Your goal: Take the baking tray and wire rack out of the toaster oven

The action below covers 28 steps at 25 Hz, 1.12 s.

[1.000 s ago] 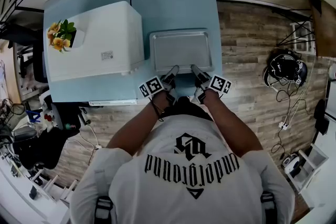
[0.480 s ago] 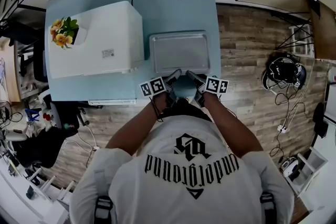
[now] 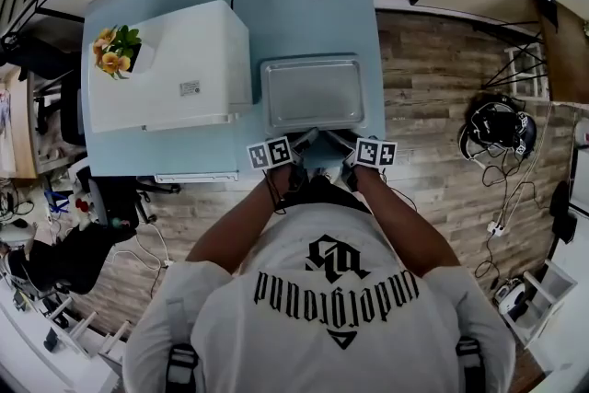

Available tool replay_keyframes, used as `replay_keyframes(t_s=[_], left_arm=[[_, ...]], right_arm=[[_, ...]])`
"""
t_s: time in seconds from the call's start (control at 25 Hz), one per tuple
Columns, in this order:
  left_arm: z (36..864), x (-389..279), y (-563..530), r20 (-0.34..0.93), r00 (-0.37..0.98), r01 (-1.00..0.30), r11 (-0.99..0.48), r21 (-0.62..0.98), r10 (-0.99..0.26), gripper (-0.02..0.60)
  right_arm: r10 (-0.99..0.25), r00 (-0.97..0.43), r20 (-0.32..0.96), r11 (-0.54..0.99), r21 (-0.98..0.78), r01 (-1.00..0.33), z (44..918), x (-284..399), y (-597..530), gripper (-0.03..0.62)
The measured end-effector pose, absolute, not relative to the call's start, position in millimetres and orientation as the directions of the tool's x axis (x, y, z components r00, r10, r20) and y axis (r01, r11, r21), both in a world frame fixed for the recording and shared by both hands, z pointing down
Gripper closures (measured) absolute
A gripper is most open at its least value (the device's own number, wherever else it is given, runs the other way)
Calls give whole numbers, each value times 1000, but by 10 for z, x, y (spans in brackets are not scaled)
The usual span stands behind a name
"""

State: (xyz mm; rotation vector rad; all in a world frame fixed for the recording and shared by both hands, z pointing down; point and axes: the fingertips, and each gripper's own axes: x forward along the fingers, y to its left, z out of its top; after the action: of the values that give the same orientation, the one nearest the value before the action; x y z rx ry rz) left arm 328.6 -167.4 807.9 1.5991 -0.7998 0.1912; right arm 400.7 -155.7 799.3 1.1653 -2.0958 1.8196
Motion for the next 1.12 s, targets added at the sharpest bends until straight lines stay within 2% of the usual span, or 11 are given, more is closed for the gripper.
replay_keyframes(t_s=[0.52,0.76,1.12], left_arm=[[7880,3348,-1542,529,738,-597,-40,801,-418,236],[7705,3332,-1525,507,735,-603,-93,792,-450,236],[7383,3342,-1452,465,730,-609,-168,776,-501,236]], right_arm=[[-487,-681,547,2,-779,-627,7848,4103,-1371,352],[-543,-661,518,34,-773,-634,7639,4174,-1384,356],[-609,-640,469,153,-722,-674,7133,4294,-1392,361]])
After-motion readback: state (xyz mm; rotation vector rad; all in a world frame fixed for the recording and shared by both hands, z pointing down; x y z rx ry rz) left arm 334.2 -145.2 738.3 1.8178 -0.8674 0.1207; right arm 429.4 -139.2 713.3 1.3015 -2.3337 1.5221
